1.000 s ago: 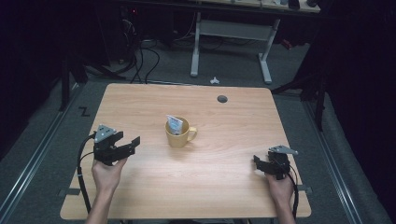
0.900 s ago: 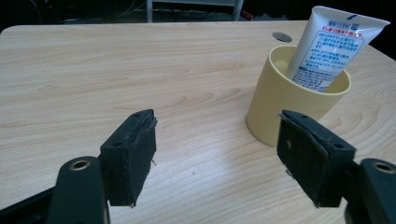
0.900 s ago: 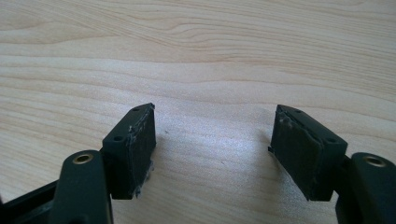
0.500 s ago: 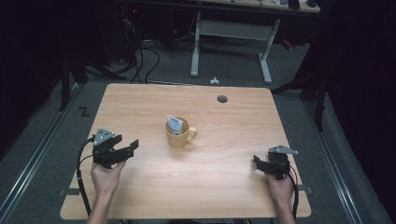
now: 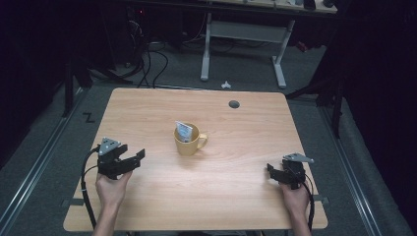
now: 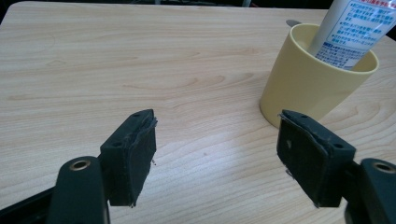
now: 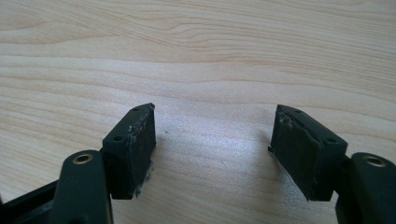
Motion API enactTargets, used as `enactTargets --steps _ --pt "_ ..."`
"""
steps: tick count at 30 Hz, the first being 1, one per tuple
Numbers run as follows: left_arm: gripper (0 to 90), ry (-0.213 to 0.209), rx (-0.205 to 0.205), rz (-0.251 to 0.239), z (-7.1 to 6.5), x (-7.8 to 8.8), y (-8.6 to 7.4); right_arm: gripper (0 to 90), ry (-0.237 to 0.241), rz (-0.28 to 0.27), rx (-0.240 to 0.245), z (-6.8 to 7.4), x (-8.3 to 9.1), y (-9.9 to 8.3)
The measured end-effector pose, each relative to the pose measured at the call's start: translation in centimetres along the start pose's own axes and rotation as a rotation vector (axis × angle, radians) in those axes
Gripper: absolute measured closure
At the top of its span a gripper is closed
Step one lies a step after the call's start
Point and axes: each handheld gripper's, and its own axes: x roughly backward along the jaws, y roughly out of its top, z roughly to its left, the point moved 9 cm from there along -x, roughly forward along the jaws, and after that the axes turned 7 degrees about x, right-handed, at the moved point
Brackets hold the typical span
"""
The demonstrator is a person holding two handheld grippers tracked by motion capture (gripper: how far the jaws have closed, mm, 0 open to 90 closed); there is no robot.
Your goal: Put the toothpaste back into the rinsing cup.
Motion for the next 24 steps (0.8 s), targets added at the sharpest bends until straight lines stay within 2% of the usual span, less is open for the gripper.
enactTargets --steps 24 --pt "28.6 0.048 0.009 0.05 1.4 -1.5 -1.8 31.0 0.0 0.0 0.001 0.0 0.0 0.0"
